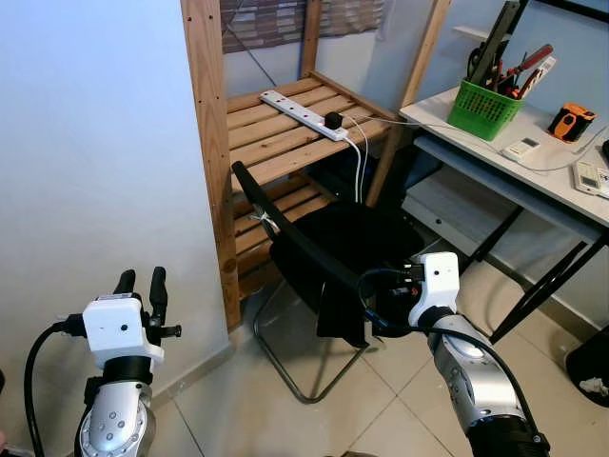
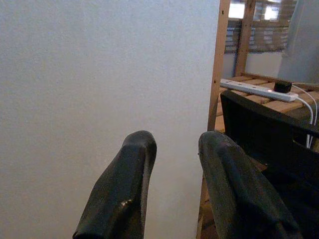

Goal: Clean up the room

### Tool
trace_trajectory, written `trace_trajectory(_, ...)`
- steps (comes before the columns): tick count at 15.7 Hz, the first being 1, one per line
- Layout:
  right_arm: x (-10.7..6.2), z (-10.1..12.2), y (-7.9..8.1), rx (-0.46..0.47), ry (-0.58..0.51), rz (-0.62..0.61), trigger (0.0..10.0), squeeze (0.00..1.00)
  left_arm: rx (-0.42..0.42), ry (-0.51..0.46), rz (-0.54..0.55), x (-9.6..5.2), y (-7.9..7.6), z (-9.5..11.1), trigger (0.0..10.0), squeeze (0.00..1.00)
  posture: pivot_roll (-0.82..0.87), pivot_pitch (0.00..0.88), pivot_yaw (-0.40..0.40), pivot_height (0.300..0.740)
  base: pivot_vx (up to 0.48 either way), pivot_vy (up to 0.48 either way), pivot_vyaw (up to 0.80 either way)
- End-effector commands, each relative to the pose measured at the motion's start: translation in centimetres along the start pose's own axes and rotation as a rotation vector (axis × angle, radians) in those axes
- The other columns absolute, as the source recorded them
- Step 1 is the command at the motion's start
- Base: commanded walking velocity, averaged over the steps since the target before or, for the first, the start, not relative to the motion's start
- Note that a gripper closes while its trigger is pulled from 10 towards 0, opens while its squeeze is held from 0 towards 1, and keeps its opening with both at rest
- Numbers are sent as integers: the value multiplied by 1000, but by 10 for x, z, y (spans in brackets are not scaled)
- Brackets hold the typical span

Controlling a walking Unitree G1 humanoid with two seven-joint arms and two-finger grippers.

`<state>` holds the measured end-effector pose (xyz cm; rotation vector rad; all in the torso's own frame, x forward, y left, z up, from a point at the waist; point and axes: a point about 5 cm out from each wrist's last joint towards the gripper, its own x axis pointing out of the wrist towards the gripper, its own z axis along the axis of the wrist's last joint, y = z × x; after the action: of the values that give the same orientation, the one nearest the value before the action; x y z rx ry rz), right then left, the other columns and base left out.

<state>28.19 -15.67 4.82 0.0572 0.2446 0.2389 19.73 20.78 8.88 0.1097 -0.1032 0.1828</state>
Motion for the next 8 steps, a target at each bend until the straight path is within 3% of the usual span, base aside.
trace_trajectory(1, 0, 5, -3, 3, -11, -3, 10000, 0, 2, 11, -5, 0, -1, -2, 10000, 0, 3, 0, -57, 740, 0, 0, 0)
trace_trajectory(7, -6, 3, -4, -20, -55, -47, 10000, 0, 10, 41, -80, -2, -4, -7, 10000, 0, 0, 0, -39, 740, 0, 0, 0)
trace_trajectory(8, -16, -1, -10, -23, -52, -80, 10000, 0, 18, 41, -115, -5, -9, -7, 10000, 0, -16, 0, -37, 740, 0, 0, 0)
